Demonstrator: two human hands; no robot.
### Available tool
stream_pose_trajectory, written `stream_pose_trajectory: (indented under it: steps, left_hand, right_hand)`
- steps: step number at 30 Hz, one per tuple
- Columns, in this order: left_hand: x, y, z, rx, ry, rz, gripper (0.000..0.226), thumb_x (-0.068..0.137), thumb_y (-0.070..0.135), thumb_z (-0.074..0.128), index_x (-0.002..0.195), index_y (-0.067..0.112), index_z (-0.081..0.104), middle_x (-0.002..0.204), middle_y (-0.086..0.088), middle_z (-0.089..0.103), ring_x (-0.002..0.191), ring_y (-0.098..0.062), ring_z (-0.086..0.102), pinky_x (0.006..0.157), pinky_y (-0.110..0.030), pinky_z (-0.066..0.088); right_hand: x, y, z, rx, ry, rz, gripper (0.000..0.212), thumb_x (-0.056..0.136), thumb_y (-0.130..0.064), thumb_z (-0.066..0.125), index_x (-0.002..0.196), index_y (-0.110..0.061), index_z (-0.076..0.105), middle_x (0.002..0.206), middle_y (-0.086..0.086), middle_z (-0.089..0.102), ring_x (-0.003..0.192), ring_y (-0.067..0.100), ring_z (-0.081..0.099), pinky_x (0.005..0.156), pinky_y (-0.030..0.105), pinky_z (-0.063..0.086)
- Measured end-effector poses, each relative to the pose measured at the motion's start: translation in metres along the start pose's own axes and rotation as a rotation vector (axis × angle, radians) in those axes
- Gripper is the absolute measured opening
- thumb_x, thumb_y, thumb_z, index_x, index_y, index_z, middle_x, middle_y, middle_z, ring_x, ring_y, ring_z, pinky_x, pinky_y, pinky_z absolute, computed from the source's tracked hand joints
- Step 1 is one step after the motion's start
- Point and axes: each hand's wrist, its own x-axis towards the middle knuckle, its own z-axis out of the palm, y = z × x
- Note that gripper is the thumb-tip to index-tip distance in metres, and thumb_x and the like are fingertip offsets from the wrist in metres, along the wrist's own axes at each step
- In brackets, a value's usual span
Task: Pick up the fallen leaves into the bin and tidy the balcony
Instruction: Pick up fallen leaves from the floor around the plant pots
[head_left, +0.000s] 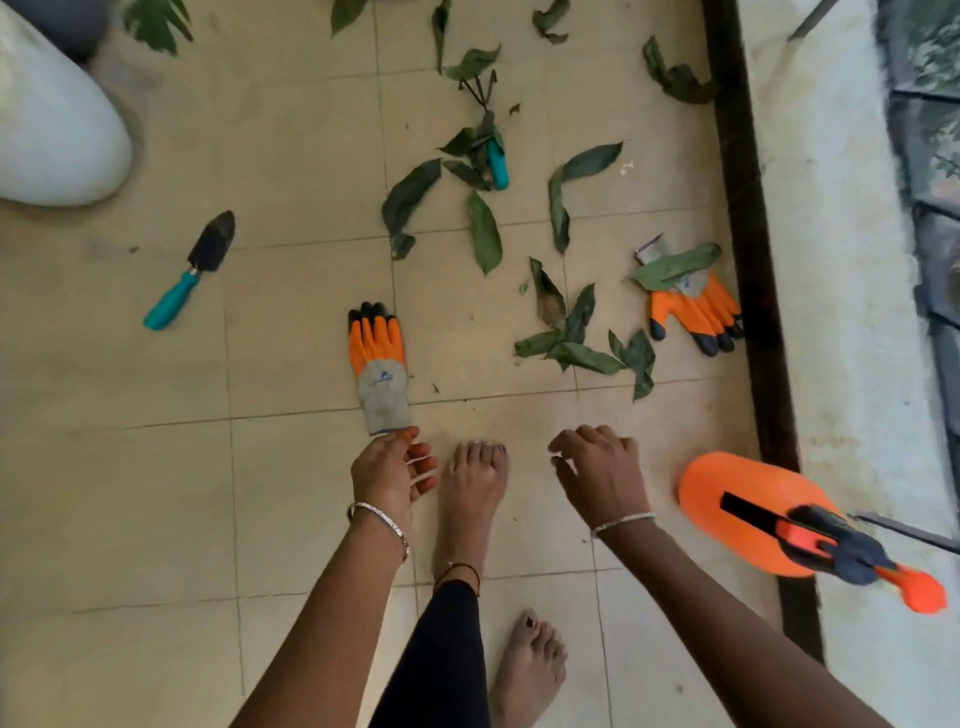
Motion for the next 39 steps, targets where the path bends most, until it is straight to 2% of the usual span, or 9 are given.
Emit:
stream_pose_trajectory:
  steps: [5,9,13,17,20,24,32,37,39]
  left_hand:
    - [0.095,-0.008,-0.018,0.180,0.148,0.173,0.006,0.094,0.010,0.057,0.095,0.013,0.062,0.077,-0.009,0.064,0.057,-0.019,0.060,0.049,-0.025,0.047]
    - [0.166,-0.020,-0.027,0.358,0.232,0.312,0.011,0.089,0.021,0.067,0.097,0.025,0.060,0.095,-0.007,0.070,0.077,-0.026,0.068,0.072,-0.042,0.059]
    - [0.213,-0.031,-0.020,0.572,0.226,0.478,0.044,0.085,0.031,0.073,0.120,0.014,0.054,0.111,-0.009,0.062,0.096,-0.026,0.063,0.076,-0.033,0.050]
    - [0.237,-0.040,-0.011,0.806,0.281,0.580,0.070,0.077,0.044,0.078,0.131,0.014,0.043,0.124,-0.010,0.051,0.105,-0.029,0.057,0.079,-0.039,0.051]
    - [0.249,-0.040,-0.009,0.920,0.402,0.641,0.051,0.085,0.041,0.070,0.122,0.015,0.046,0.114,-0.010,0.059,0.097,-0.030,0.061,0.066,-0.035,0.046]
    - [0.269,-0.027,-0.016,0.691,0.506,0.736,0.010,0.097,0.018,0.054,0.103,0.010,0.056,0.088,-0.009,0.066,0.077,-0.024,0.060,0.051,-0.022,0.028]
    - [0.281,-0.013,-0.063,0.153,0.785,0.814,0.014,0.091,0.006,0.054,0.104,0.002,0.056,0.091,-0.017,0.067,0.087,-0.034,0.062,0.069,-0.025,0.033]
    - [0.300,0.002,-0.077,0.065,0.836,0.757,0.020,0.093,0.013,0.056,0.111,0.004,0.055,0.105,-0.018,0.065,0.098,-0.037,0.061,0.071,-0.024,0.032]
    - [0.263,-0.030,-0.049,0.249,0.751,0.872,0.016,0.093,0.016,0.058,0.106,0.006,0.057,0.104,-0.019,0.066,0.095,-0.038,0.061,0.069,-0.028,0.035]
  right_hand:
    - [0.077,-0.047,0.068,0.169,-0.093,-0.070,0.015,0.093,-0.031,0.059,0.106,-0.028,0.066,0.101,-0.008,0.068,0.099,0.018,0.061,0.085,0.038,0.042]
    - [0.134,-0.066,0.109,0.214,-0.037,-0.145,0.014,0.092,-0.031,0.061,0.104,-0.027,0.066,0.095,-0.009,0.067,0.093,0.017,0.062,0.082,0.036,0.042]
    - [0.170,-0.071,0.138,0.166,0.000,-0.214,0.019,0.091,-0.032,0.063,0.108,-0.025,0.066,0.091,-0.008,0.071,0.095,0.019,0.061,0.080,0.035,0.038]
    - [0.184,-0.073,0.162,0.174,0.018,-0.303,0.029,0.084,-0.036,0.072,0.109,-0.024,0.065,0.096,-0.006,0.067,0.092,0.021,0.057,0.077,0.037,0.042]
    - [0.191,-0.077,0.178,0.157,0.075,-0.357,0.029,0.078,-0.032,0.077,0.103,-0.021,0.066,0.095,0.000,0.063,0.086,0.025,0.055,0.071,0.036,0.042]
    - [0.203,-0.081,0.184,0.075,0.157,-0.486,0.015,0.078,-0.026,0.077,0.084,-0.019,0.065,0.085,-0.001,0.060,0.077,0.022,0.053,0.066,0.033,0.039]
    - [0.220,-0.077,0.175,-0.020,0.173,-0.802,0.016,0.076,-0.016,0.079,0.084,-0.015,0.065,0.075,0.002,0.063,0.067,0.021,0.057,0.061,0.033,0.050]
    - [0.228,-0.070,0.171,0.050,0.164,-0.711,0.027,0.071,-0.040,0.082,0.077,-0.019,0.065,0.075,-0.003,0.061,0.071,0.020,0.056,0.062,0.032,0.044]
    - [0.226,-0.070,0.173,0.012,0.173,-0.705,0.027,0.073,-0.040,0.080,0.073,-0.019,0.063,0.076,-0.002,0.059,0.071,0.020,0.054,0.061,0.032,0.041]
